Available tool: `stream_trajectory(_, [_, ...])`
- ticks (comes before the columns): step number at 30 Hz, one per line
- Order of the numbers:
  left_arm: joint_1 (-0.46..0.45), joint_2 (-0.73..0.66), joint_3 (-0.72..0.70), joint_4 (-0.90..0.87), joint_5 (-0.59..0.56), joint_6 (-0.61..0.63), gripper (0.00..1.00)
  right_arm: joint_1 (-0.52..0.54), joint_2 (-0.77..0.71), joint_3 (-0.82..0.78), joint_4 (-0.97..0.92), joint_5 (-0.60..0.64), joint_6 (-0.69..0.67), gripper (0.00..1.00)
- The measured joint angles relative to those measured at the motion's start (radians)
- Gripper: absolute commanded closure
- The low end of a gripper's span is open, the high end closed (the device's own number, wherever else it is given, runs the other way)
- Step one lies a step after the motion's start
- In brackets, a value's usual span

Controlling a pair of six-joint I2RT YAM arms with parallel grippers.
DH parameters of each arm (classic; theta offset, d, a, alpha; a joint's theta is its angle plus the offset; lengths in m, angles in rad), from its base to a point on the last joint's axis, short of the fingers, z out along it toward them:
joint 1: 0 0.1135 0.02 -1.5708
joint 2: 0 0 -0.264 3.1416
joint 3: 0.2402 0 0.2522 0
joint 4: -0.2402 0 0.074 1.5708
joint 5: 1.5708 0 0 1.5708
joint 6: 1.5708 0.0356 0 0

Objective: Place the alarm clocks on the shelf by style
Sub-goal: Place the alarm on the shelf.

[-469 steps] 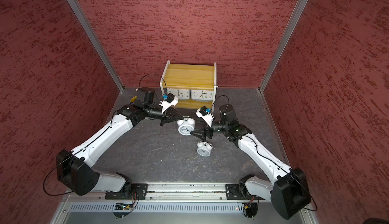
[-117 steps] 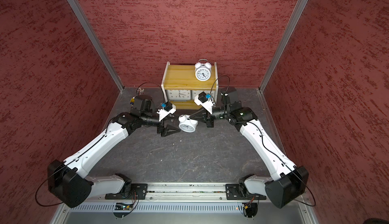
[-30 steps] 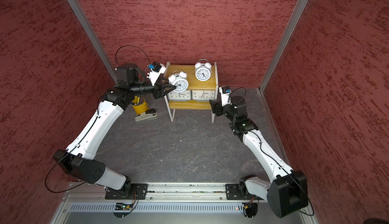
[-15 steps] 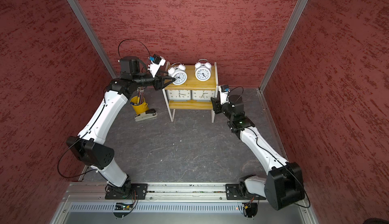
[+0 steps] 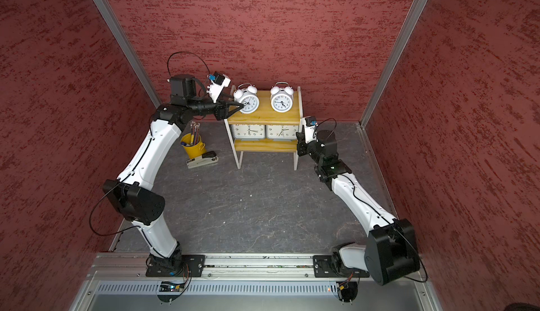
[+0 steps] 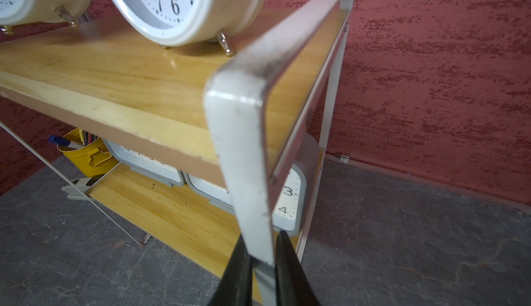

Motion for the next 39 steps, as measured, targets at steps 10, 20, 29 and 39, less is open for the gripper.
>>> stream_trajectory(10, [0.004, 0.047, 0.032, -0.015, 0.036, 0.0, 0.62, -0.003, 0.0, 0.0, 0.0, -0.013, -0.025, 0.9])
stream_trajectory(20, [0.004, 0.049, 0.04, -0.026, 0.042, 0.015, 0.13, -0.004, 0.0, 0.0, 0.0, -0.022, -0.027, 0.88])
stream_trajectory(29, [0.004, 0.049, 0.042, -0.026, -0.008, 0.031, 0.05, -0.005, 0.0, 0.0, -0.001, -0.027, -0.027, 0.87])
stream_trajectory(39, [-0.01, 0.023, 0.028, -0.026, -0.117, 0.091, 0.11, -0.005, 0.001, 0.0, 0.0, -0.036, -0.027, 0.87])
